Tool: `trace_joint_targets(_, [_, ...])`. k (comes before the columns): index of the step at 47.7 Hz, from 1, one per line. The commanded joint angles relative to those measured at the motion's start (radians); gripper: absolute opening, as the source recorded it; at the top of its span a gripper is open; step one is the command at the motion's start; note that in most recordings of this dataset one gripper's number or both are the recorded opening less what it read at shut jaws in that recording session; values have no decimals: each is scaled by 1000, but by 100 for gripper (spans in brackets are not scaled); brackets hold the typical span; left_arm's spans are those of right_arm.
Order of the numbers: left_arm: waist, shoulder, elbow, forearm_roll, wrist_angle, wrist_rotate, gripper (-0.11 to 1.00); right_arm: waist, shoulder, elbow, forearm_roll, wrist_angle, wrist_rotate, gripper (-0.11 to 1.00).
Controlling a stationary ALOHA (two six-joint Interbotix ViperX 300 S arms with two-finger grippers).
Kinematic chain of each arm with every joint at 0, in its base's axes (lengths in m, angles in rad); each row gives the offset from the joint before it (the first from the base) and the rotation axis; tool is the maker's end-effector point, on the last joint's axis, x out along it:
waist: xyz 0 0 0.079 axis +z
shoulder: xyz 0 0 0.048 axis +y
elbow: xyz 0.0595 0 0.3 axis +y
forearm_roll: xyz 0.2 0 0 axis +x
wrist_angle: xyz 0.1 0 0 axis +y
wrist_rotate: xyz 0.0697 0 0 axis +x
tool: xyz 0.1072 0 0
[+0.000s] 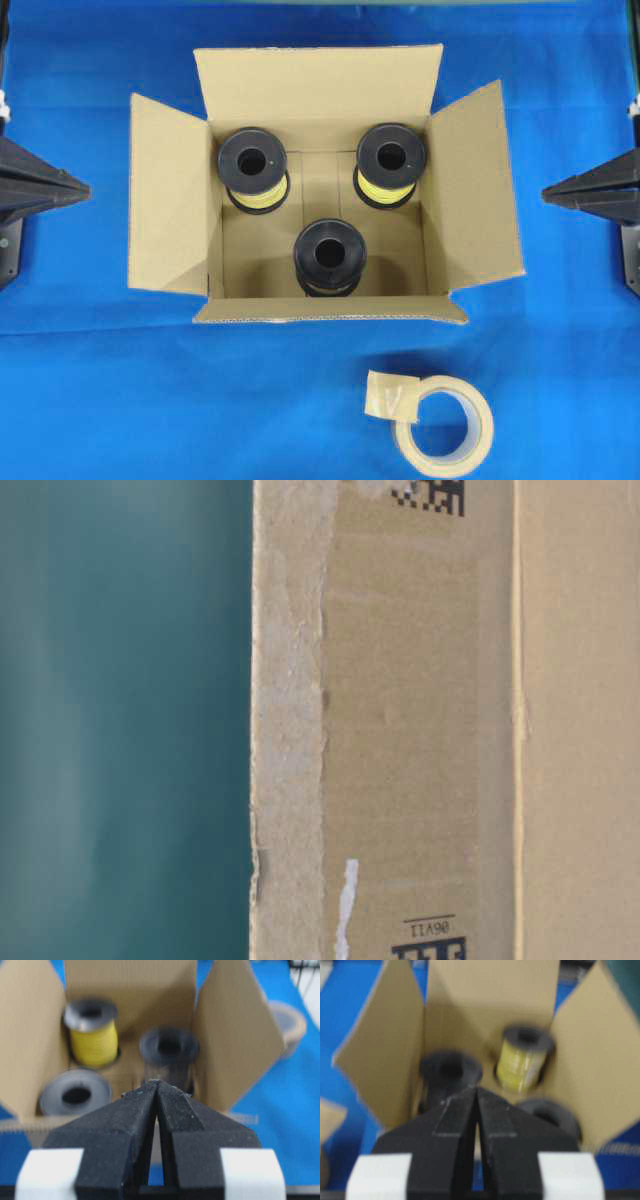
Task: Close the cardboard box.
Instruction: 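Move both grippers inward toward the left and right side flaps of the box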
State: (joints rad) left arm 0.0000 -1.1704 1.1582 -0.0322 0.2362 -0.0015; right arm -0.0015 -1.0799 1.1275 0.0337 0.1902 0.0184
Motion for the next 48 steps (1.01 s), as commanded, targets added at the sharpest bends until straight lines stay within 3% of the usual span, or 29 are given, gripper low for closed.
trace_joint_targets(1, [-3, 5, 0, -2, 58, 0, 0, 0, 11, -9, 6, 66, 2, 0])
trace_joint_targets(14, [-3, 81, 84, -6, 44, -3, 0, 0, 137, 71, 6, 2, 2, 0])
trace_joint_targets(26, [-3, 167, 123, -8, -69, -20, 0, 0, 281, 106, 25, -121, 2, 0])
trace_joint_targets(38, [-3, 175, 123, -8, -115, -20, 0, 0, 272, 101, 25, -141, 2, 0])
trace_joint_targets(48, [-3, 227, 118, -8, -291, -12, 0, -2, 290, 80, 25, -238, -2, 0])
